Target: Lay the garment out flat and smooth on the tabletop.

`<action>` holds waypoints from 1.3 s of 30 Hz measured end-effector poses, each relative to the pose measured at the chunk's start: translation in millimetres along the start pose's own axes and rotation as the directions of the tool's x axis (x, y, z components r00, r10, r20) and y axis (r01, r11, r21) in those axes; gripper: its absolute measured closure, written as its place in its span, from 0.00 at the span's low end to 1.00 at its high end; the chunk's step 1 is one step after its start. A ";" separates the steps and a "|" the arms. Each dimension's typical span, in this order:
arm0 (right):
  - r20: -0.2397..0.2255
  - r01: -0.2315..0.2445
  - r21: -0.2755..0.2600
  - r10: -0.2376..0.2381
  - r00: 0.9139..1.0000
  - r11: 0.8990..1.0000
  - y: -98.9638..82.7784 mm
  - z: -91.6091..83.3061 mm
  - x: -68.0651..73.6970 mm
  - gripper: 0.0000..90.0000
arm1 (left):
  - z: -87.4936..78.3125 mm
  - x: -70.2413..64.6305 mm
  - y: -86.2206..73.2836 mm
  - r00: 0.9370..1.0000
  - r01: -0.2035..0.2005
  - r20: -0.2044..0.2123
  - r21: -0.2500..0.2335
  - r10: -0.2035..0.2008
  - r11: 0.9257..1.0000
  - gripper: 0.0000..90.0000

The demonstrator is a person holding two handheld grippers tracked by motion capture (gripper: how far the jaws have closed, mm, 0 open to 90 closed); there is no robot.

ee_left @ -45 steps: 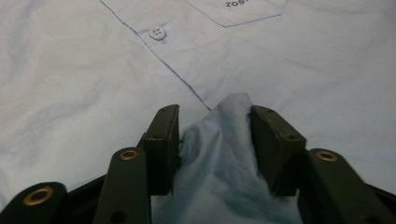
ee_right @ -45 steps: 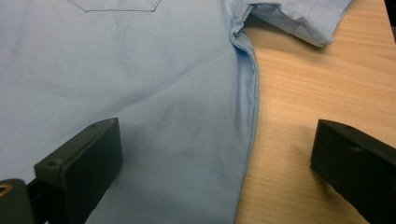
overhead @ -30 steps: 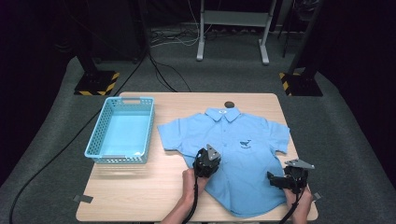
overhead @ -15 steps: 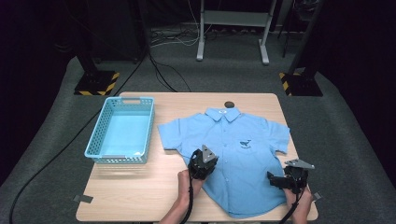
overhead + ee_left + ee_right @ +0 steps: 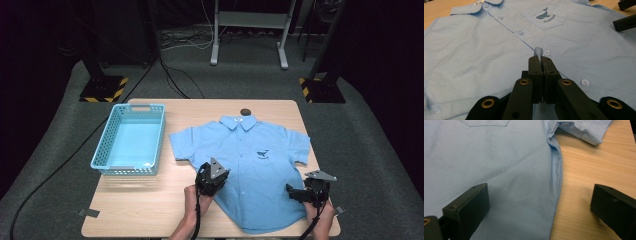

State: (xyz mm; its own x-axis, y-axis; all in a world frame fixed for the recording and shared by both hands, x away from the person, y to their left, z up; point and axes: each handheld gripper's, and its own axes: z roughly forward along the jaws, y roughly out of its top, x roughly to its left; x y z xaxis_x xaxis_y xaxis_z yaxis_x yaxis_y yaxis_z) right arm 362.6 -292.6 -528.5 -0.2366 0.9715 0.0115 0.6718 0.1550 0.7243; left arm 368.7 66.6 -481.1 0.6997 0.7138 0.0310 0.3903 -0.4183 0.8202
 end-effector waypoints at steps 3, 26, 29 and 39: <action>0.000 0.000 0.000 0.000 1.000 1.000 0.0 0.0 0.0 0.02 | -5.3 0.4 -1.1 1.000 0.002 0.000 -0.007 -0.002 1.000 0.97; 0.000 0.000 0.000 0.000 1.000 1.000 0.1 0.1 0.0 0.02 | -33.2 1.9 -16.9 1.000 -0.008 -0.010 -0.008 0.008 1.000 0.97; 0.000 0.000 0.000 0.000 1.000 1.000 0.1 0.1 0.0 0.02 | -37.1 1.5 -19.6 1.000 -0.004 -0.010 -0.013 0.004 1.000 0.97; 0.000 0.000 0.000 0.000 1.000 1.000 0.1 0.2 0.0 0.02 | -46.4 -0.5 -29.9 1.000 -0.003 -0.022 -0.008 0.003 1.000 0.97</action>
State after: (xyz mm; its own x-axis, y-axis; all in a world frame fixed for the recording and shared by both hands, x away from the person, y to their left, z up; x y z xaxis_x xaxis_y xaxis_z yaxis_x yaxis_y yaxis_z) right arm 362.8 -292.6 -528.5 -0.2368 0.9715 0.0120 0.6717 0.1548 0.7244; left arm 329.0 104.8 -479.2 0.6875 0.7248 0.0461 0.3835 -0.4162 0.8245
